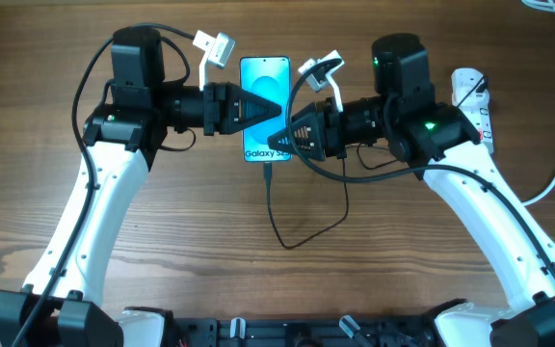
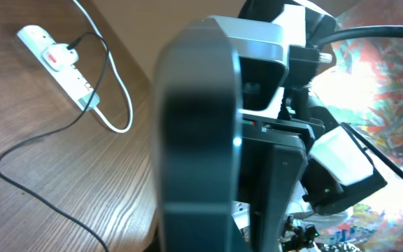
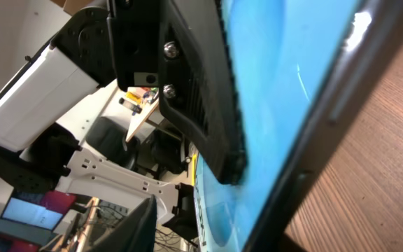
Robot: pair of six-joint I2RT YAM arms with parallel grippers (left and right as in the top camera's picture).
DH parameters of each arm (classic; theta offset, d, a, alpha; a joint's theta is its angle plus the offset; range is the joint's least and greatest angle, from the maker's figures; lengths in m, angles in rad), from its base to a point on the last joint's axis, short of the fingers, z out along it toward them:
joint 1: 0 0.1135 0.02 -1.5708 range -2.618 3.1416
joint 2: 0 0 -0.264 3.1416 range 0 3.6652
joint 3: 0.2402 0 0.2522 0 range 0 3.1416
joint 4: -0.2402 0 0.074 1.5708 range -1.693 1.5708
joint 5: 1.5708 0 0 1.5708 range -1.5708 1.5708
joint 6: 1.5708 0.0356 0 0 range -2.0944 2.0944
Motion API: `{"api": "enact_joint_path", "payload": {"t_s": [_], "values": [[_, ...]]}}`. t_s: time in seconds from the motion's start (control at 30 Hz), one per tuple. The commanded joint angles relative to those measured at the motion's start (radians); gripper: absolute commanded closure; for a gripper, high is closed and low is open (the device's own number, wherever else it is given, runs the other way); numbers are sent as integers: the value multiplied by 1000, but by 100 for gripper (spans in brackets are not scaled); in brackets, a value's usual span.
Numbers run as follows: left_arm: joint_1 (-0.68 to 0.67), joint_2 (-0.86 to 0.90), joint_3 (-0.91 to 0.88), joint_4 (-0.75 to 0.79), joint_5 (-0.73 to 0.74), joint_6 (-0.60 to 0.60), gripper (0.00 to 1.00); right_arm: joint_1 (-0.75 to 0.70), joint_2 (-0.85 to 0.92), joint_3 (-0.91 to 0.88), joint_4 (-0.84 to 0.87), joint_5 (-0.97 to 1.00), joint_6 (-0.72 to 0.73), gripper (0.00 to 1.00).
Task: Plug charger to phone and switch on socket
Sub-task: 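Open the left gripper, leaving the phone held by the right gripper, then lower the phone flat onto the table with the right gripper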
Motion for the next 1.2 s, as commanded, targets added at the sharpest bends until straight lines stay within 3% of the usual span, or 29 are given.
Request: {"api": "enact_joint_path", "payload": {"t_s": [0.0, 0.07, 0.2, 0.27, 0.33, 0.43, 0.5, 0.7, 0.97, 1.17], "values": [[-4, -21, 1, 7, 34, 8, 96, 2, 1, 18, 0, 20, 10, 75], [-4, -21, 1, 7, 34, 8, 96, 2, 1, 18, 0, 31, 10, 77], [-4, -21, 1, 6, 34, 8, 94, 2, 1, 18, 0, 72, 43, 96], [-4, -21, 1, 7, 33, 9, 89, 2, 1, 18, 0, 72, 43, 96], [-4, -21, 1, 7, 32, 9, 43, 2, 1, 18, 0, 72, 43, 96], [-4, -21, 1, 7, 1, 9, 11, 2, 1, 18, -1, 72, 43, 96], [-2, -21, 1, 6, -42, 9, 0, 2, 1, 18, -17, 81, 43, 96], [-2, -21, 1, -20, -249, 9, 0, 1, 1, 16, -165, 332, 30, 96], [-2, -21, 1, -301, -952, 9, 0, 2, 2, -10, -257, 564, -13, 96], [-2, -21, 1, -417, -1275, 9, 0, 2, 69, -94, -230, 599, 17, 96]]}}
